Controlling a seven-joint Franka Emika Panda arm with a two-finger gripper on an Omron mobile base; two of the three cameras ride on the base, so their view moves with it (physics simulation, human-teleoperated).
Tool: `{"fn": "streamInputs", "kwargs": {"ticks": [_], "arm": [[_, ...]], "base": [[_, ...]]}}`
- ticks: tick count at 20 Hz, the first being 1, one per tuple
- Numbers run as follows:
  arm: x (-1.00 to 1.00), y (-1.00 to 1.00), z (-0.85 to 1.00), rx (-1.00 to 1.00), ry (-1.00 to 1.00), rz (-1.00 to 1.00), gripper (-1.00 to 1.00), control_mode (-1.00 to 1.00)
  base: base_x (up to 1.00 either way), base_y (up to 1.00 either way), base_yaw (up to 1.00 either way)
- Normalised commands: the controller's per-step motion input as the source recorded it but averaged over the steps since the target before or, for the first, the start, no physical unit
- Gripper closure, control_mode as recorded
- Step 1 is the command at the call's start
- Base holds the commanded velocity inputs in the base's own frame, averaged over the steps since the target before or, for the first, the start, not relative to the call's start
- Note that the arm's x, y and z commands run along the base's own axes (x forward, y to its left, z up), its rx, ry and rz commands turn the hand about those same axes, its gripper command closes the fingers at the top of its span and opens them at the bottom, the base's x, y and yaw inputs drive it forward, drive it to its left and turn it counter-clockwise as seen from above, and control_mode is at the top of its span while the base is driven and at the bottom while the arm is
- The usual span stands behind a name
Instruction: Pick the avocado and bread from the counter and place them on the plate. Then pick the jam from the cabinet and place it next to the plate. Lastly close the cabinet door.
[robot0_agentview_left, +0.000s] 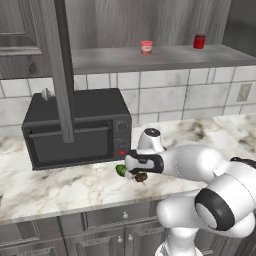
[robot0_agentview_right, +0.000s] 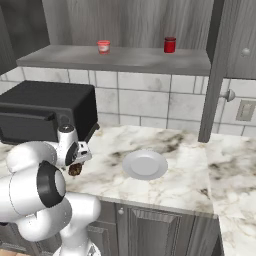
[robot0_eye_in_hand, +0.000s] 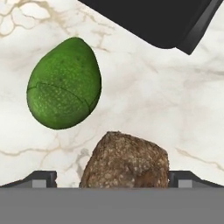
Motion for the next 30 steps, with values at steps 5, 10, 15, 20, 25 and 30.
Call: {"fn": "streamInputs", "kwargs": {"ticks": [5,10,15,20,25,30], "arm": [[0.02,0.0,-0.24,-0.03,0.0,0.0,-1.0,-1.0],[-0.02,-0.03,-0.16,-0.05,0.0,0.0,-1.0,-1.0],[-0.1,-0.05,-0.13,-0.07,0.0,-0.01,-1.0,-1.0],[-0.08,-0.07,-0.15,-0.02,0.0,-0.02,1.0,-1.0],[-0.14,-0.08,-0.13,0.0,0.04,-0.08,1.0,-1.0],[-0.22,-0.13,-0.08,0.0,0.03,-0.15,1.0,-1.0]], "base": [[0.0,0.0,0.0],[0.0,0.0,0.0],[0.0,0.0,0.0],[0.0,0.0,0.0],[0.0,0.0,0.0],[0.0,0.0,0.0]]}}
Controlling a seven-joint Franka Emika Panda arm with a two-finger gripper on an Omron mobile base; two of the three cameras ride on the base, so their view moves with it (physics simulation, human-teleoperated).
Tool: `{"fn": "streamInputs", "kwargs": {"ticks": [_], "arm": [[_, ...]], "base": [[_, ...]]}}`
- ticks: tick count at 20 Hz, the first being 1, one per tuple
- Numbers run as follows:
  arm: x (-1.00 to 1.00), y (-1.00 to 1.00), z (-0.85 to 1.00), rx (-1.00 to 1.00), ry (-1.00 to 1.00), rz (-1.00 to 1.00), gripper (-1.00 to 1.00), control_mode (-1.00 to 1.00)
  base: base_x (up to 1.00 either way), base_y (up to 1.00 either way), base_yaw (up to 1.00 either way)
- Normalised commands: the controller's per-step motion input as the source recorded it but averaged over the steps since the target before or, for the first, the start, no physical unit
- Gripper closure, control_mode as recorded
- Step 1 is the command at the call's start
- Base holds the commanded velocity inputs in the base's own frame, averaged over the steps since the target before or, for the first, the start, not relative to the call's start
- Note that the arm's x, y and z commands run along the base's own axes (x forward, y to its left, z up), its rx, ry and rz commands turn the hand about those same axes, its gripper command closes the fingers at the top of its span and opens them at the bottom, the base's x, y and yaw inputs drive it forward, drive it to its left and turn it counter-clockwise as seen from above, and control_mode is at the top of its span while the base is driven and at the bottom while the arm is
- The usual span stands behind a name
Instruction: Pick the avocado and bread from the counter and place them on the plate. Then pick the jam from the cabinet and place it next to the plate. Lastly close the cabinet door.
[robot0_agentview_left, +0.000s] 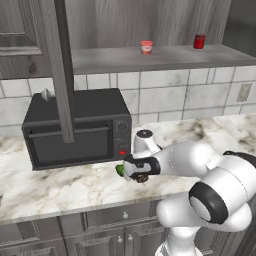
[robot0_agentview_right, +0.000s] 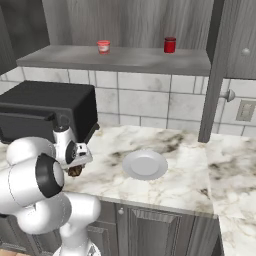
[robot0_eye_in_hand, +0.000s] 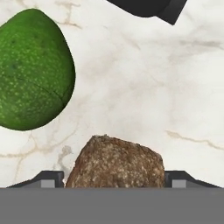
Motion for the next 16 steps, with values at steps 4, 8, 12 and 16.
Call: {"fn": "streamInputs", "kwargs": {"ticks": [4,8,12,16], "arm": [[-0.37,-0.16,0.02,0.0,0.0,-0.12,1.0,-1.0],[-0.4,-0.18,0.17,0.0,-0.07,-0.13,1.0,-1.0],[-0.28,-0.21,0.29,0.0,-0.11,-0.07,1.0,-1.0],[-0.23,-0.29,0.34,0.0,-0.07,-0.06,1.0,-1.0]], "base": [[0.0,0.0,0.0],[0.0,0.0,0.0],[0.0,0.0,0.0],[0.0,0.0,0.0]]}}
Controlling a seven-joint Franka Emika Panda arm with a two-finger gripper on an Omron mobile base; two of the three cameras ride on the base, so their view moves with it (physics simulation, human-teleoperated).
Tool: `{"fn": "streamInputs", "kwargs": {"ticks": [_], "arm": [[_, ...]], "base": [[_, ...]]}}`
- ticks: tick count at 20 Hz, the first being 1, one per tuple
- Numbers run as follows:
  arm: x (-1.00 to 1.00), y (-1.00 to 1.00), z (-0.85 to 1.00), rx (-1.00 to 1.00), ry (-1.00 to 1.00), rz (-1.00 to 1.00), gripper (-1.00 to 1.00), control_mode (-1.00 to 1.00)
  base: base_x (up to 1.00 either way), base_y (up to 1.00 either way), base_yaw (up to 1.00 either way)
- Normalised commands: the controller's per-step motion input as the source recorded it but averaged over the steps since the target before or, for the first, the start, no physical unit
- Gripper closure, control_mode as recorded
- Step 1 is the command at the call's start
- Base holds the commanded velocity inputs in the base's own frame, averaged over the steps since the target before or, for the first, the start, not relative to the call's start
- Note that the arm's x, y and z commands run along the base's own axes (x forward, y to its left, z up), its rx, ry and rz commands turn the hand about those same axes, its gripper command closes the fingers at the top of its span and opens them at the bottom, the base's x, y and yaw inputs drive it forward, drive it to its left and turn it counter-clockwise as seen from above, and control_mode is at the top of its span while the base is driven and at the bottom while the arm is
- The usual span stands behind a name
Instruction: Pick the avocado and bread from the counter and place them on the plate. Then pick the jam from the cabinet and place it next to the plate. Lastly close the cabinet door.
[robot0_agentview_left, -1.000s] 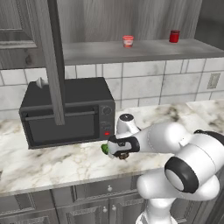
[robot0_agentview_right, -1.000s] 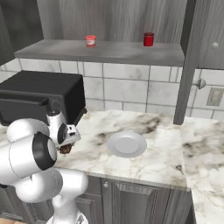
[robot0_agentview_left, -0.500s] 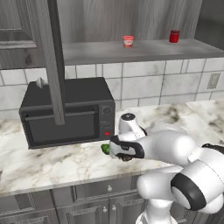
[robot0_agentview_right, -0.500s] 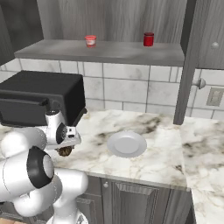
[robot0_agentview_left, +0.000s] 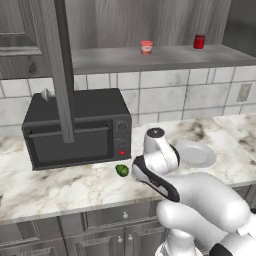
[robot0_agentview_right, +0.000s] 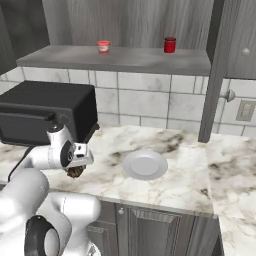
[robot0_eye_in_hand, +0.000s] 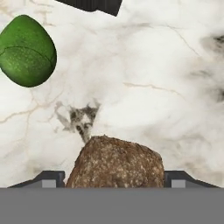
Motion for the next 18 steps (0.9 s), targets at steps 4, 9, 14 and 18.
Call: {"fn": "streamInputs", "kwargs": {"ticks": [4,9,14,18], "arm": [[-0.21,-0.35,0.36,0.0,-0.14,-0.06,1.0,-1.0],[-0.13,-0.32,0.31,0.0,-0.16,-0.06,1.0,-1.0],[-0.01,-0.34,0.18,0.0,-0.02,-0.06,1.0,-1.0],[0.01,-0.34,0.12,0.0,0.0,-0.07,1.0,-1.0]], "base": [[0.0,0.0,0.0],[0.0,0.0,0.0],[0.0,0.0,0.0],[0.0,0.0,0.0]]}}
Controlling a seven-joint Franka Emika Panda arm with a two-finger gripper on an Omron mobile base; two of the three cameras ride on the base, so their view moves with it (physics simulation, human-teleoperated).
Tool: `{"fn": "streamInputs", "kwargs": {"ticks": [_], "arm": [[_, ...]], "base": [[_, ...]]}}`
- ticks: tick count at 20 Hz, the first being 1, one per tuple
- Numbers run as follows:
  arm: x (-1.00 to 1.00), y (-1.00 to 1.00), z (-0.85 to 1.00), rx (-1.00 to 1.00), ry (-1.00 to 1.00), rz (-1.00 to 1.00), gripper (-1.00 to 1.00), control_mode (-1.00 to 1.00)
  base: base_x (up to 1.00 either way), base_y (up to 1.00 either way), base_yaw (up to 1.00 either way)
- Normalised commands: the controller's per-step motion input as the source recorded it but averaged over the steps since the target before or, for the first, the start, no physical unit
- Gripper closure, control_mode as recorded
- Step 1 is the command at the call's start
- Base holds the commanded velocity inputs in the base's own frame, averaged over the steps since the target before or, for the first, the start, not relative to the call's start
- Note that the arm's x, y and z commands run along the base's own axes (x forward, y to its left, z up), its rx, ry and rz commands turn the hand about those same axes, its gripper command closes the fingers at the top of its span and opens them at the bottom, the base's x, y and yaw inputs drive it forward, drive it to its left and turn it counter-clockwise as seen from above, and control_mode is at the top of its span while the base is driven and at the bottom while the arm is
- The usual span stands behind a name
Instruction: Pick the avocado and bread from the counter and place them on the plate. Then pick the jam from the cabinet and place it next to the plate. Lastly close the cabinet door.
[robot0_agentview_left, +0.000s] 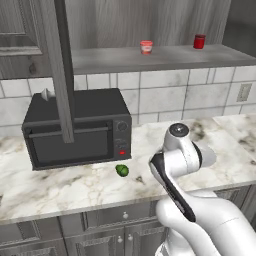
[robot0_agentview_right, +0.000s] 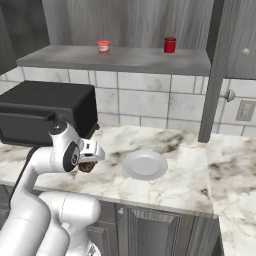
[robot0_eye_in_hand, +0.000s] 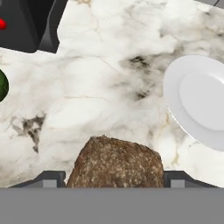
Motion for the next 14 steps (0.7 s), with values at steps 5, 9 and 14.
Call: {"fn": "streamInputs", "kwargs": {"ticks": [5,9,14], "arm": [[0.01,-0.36,0.11,0.03,0.0,-0.01,1.0,-1.0],[0.05,-0.36,0.13,0.0,-0.01,0.0,1.0,-1.0],[0.04,-0.4,0.06,0.02,-0.02,0.0,1.0,-1.0]], "base": [[0.0,0.0,0.0],[0.0,0.0,0.0],[0.0,0.0,0.0]]}}
